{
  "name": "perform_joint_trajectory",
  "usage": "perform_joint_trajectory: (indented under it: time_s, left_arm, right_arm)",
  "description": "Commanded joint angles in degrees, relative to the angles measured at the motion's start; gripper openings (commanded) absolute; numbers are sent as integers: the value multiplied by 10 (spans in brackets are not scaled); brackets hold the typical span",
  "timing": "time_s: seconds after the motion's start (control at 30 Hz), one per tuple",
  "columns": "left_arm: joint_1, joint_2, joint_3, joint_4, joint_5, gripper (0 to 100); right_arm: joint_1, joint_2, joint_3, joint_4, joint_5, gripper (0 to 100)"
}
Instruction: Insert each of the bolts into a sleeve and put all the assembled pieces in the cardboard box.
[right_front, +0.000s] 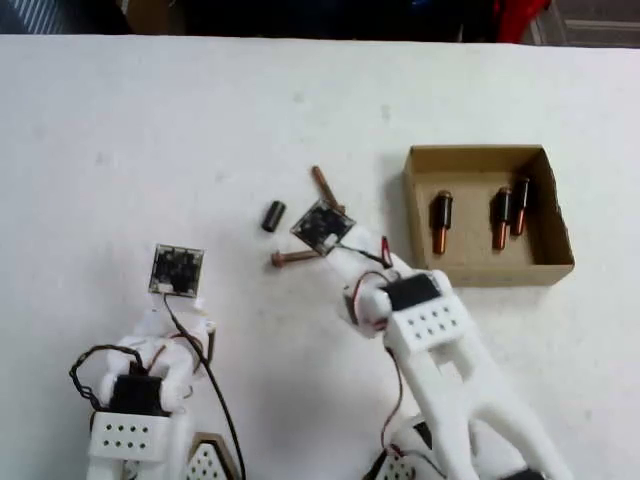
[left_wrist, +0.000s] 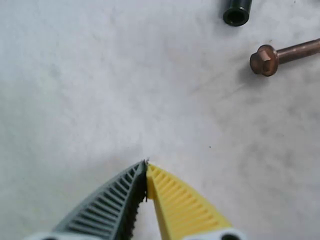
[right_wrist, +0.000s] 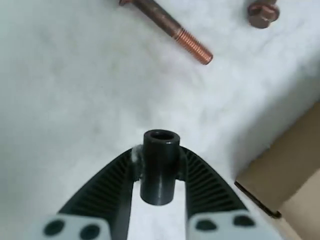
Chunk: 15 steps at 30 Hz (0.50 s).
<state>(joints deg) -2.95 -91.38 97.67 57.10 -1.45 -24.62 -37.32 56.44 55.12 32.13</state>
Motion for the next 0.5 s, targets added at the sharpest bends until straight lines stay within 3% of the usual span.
perform_joint_trajectory:
  time_s: [0.0, 0.27, 0.47]
  left_arm:
    - [-4, -4, -3, -8, 4, 23]
    - [-4, -4, -3, -11, 4, 22]
    - [-4, -5, -3, -39, 4, 22]
  right_arm:
    - [2, -106, -31, 39, 5, 16]
    - [3, -259, -13, 106, 2, 16]
    - [4, -346, 69, 73, 2, 16]
